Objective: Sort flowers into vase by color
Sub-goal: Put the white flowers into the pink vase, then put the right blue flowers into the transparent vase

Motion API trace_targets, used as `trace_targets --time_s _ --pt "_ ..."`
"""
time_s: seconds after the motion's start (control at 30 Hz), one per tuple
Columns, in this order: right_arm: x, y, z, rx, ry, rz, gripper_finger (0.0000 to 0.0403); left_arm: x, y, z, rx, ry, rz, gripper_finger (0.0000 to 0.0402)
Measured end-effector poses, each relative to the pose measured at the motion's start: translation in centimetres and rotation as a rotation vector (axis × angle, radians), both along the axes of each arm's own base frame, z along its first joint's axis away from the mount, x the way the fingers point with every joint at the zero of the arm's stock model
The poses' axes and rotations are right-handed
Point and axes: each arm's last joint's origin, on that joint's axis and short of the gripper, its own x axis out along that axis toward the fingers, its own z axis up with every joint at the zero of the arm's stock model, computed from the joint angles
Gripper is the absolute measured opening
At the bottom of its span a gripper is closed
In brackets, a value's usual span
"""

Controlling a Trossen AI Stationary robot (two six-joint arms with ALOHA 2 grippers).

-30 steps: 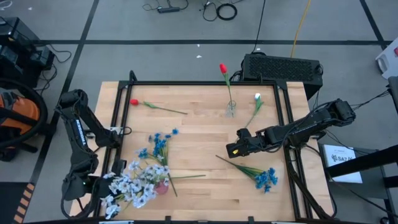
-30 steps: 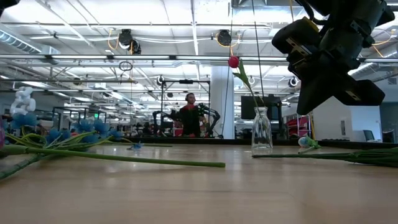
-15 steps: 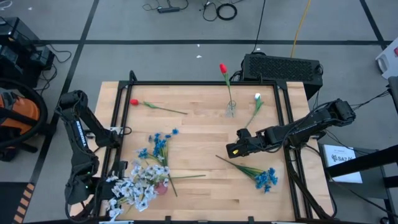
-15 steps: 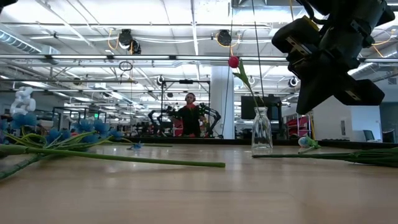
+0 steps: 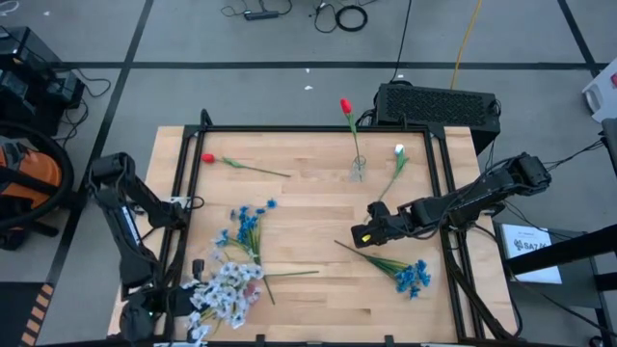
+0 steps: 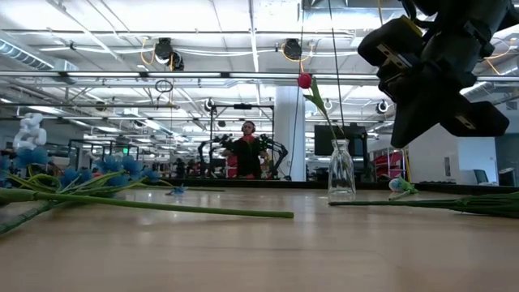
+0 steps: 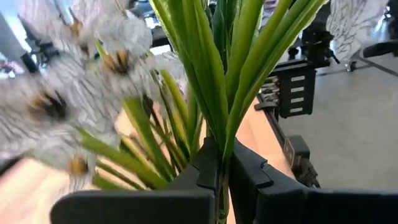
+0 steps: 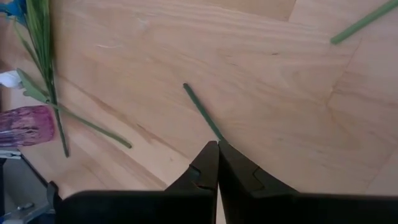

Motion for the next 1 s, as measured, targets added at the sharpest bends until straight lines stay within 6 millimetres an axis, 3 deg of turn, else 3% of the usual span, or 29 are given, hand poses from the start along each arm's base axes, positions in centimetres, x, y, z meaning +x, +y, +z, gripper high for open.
trace_targets --time_s 0.17,0.4,0.73,1.0 --pt "0.2 0.1 0.1 0.007 -0.023 0.001 0.0 -0.1 0.4 -1.2 -0.078 0.009 0.024 0.0021" --pt "0.3 0.1 0.2 0.011 -0.035 0.001 0.0 -0.1 0.4 -1.2 -0.145 0.007 0.035 0.0032" --pt "0.3 0.1 0.2 0.012 -0.036 0.0 0.0 -0.2 0.5 -0.9 -0.176 0.007 0.033 0.0132" --pt "0.3 0.1 0.2 0.018 -0.036 -0.008 0.0 -1.6 1.3 1.4 -0.264 0.007 -0.046 0.0175"
